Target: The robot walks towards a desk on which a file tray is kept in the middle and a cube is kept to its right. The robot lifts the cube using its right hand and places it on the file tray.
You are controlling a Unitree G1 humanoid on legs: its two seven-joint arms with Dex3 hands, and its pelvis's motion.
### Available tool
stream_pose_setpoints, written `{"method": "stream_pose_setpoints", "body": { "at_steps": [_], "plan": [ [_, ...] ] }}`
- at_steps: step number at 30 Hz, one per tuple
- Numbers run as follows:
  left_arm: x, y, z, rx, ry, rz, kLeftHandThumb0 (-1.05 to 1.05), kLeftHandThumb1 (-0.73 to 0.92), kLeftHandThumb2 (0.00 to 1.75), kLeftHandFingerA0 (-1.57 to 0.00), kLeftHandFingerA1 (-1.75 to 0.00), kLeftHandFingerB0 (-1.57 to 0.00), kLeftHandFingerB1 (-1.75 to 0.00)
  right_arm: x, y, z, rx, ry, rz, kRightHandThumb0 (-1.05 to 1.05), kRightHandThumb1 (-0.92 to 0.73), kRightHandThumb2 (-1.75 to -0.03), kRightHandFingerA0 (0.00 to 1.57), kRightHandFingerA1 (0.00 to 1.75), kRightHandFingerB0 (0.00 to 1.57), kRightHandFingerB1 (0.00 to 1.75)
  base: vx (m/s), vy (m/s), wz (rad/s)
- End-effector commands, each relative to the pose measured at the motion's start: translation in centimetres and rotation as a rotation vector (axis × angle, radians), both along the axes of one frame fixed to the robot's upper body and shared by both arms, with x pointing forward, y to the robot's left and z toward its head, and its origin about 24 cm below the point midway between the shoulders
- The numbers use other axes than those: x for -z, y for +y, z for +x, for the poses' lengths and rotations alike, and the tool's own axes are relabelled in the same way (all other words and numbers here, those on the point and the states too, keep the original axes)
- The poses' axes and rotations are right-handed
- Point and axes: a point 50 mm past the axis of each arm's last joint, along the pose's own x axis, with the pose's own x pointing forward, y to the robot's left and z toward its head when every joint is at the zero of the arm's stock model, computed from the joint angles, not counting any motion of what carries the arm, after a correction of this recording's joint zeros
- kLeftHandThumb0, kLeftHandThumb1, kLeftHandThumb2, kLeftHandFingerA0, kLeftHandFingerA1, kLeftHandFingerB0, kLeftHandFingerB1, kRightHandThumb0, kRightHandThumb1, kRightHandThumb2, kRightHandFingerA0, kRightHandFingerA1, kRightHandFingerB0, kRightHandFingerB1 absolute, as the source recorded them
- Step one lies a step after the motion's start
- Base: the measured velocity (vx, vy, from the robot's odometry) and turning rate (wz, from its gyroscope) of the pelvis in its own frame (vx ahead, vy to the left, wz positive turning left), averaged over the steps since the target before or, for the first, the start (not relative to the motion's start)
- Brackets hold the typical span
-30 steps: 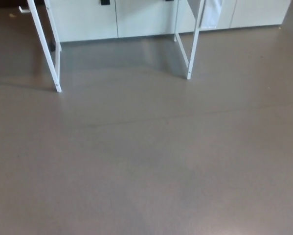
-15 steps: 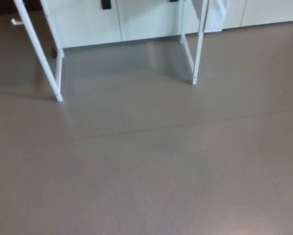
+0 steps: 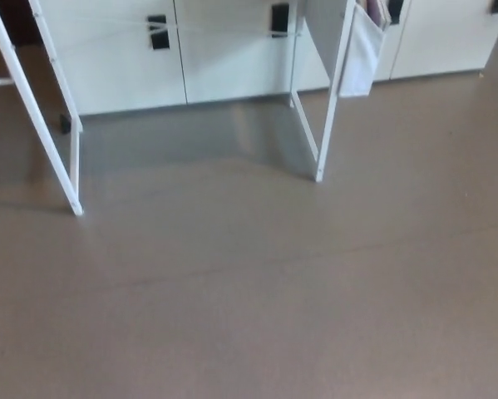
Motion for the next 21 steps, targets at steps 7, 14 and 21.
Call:
{"method": "stream_pose_setpoints", "body": {
  "at_steps": [7,14,21],
  "plan": [
    [-0.34,0.39,1.02,0.033,-0.01,0.013,-0.6,0.86,0.64,-0.27,-0.57,-0.15,-0.43,-0.5,-0.14,0.48,-0.052,0.0,0.037,-1.05,-0.34,-0.62,0.92,1.01,0.0,0.77,0.28,-0.153,0.22],
    [-0.39,0.48,1.37,0.028,-0.002,0.014,-0.61,0.86,0.64,-0.24,-0.57,-0.15,-0.43,-0.24,-0.1,0.36,0.005,-0.024,0.024,-1.05,-0.1,-0.78,0.55,1.02,0.0,0.83,0.23,0.001,-0.09],
    [-0.66,0.29,1.52,0.001,-0.039,-0.013,-0.37,0.63,1.15,-0.03,-0.53,0.0,-0.52,-0.47,-0.01,0.61,-0.104,0.021,-0.01,-1.05,-0.39,-0.64,0.52,1.01,0.0,0.77,0.36,0.18,-0.17]
  ]
}}
